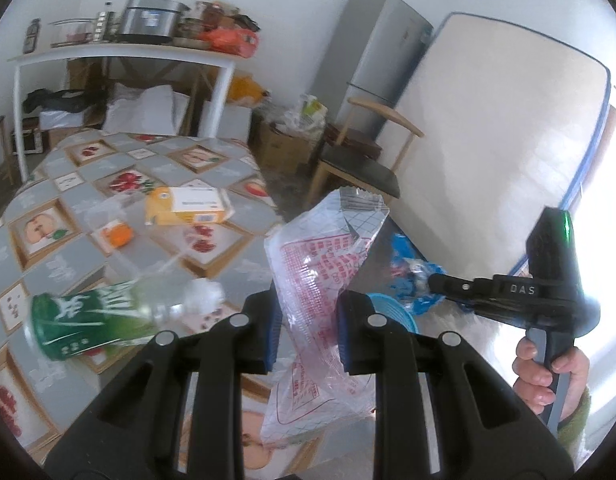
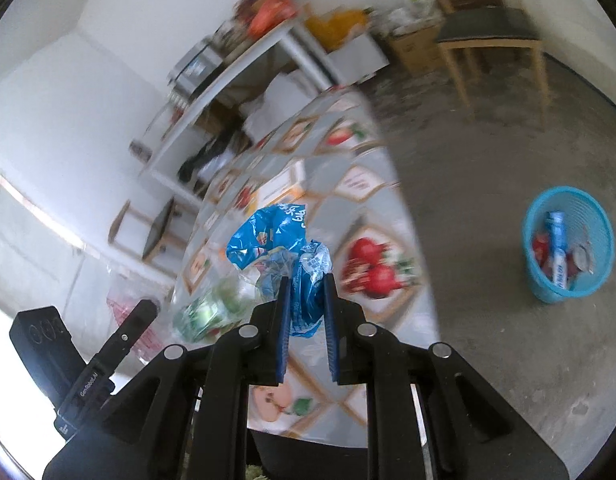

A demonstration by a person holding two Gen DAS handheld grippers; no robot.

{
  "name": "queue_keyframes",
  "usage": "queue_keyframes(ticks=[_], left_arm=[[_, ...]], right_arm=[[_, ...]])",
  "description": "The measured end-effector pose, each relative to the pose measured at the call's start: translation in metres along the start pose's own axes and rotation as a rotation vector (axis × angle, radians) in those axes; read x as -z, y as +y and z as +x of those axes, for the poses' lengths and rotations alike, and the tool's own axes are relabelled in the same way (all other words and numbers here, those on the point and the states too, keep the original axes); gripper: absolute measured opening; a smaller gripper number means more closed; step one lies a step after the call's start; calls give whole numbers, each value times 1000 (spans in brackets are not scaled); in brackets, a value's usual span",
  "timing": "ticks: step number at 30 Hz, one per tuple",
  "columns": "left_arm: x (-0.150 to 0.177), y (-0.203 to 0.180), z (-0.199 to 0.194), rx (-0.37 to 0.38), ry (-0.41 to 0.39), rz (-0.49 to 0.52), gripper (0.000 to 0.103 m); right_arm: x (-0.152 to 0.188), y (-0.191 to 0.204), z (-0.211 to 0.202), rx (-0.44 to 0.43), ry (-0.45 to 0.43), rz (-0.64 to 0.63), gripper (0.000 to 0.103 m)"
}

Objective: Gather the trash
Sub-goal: 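Carry both items over the blue wastebasket and open both tools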

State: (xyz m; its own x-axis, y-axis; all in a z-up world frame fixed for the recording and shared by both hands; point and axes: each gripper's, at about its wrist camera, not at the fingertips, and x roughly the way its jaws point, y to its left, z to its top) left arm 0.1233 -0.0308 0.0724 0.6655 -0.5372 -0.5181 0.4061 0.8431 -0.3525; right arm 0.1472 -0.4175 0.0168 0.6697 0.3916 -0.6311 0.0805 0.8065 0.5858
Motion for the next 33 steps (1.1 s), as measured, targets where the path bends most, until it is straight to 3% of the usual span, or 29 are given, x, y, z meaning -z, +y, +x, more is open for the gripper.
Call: queue_keyframes(ticks=[5,12,20,26,28,29,30,31,33], left_arm=[[-9,-32,39,121,100,19,21],[-6,-99,136,292,362,52,23],[27,-162,255,285,624,109,24],[35,-197,332,245,702,157,28],[36,-208,362,235,706,171,34],[36,-212,375,233,708,178,39],[39,-215,391,230,716,179,55],[42,-216,403,216,722,175,69],[48,-219,422,185,731,158,71]], right_arm=[[3,-72,-56,124,-134,133,16],[26,-171,-93,224,-206,343,16],[25,-267,-50,232,-115,505,16],[-19,-327,-6,288,-85,556,18],[-33,-346,6,295,-75,565,21],[-40,-361,16,297,-64,581,33],[-45,-375,23,304,-59,597,49],[-48,-389,30,313,-56,610,55],[-47,-413,42,348,-49,639,57]])
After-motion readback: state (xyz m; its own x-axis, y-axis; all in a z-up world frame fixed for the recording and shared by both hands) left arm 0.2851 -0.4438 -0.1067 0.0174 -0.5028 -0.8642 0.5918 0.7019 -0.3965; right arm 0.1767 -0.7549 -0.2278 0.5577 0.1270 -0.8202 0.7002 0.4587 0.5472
